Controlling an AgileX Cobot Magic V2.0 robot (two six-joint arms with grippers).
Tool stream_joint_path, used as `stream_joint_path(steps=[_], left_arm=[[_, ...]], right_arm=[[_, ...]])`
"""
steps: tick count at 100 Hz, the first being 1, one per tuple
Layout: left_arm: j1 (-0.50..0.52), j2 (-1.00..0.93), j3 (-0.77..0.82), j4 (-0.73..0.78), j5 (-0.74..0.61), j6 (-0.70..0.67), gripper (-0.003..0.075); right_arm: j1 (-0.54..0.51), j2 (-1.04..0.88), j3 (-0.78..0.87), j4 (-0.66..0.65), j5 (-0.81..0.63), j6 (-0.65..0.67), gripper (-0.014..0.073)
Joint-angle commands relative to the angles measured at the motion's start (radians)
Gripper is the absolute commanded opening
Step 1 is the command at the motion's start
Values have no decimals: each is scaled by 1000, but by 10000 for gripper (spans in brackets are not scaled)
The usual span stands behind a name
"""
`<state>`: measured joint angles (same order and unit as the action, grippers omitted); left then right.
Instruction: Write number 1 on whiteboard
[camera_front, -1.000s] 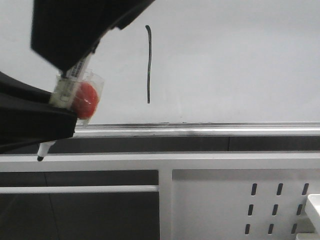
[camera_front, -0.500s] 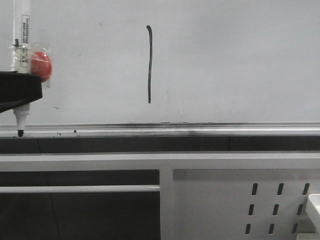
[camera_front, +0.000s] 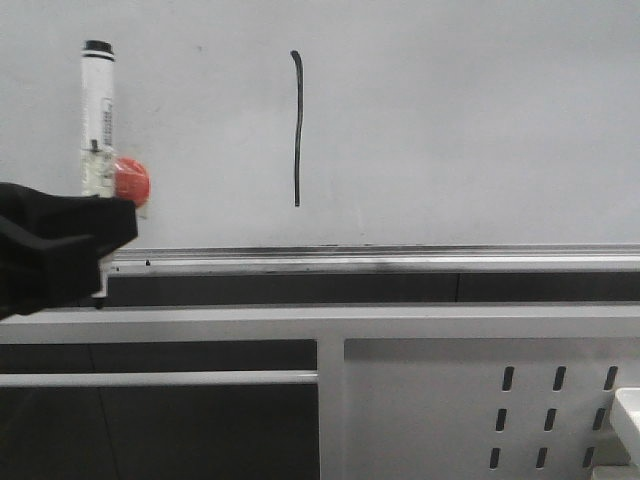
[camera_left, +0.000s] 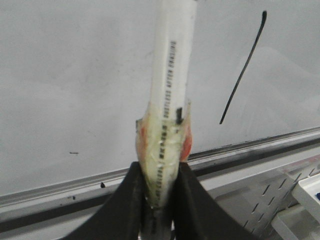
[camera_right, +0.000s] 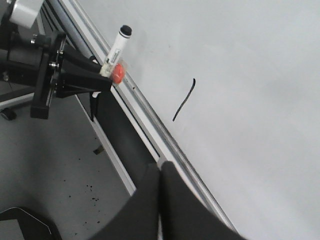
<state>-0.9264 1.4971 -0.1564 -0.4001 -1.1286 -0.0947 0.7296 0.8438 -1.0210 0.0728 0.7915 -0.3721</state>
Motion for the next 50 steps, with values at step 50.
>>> stream_joint_path(steps=[50], left_arm=[[39,47,-127,-118,-223,13,-20]], right_arm=[[-8,-9,-24,-33,-101,1,-69]])
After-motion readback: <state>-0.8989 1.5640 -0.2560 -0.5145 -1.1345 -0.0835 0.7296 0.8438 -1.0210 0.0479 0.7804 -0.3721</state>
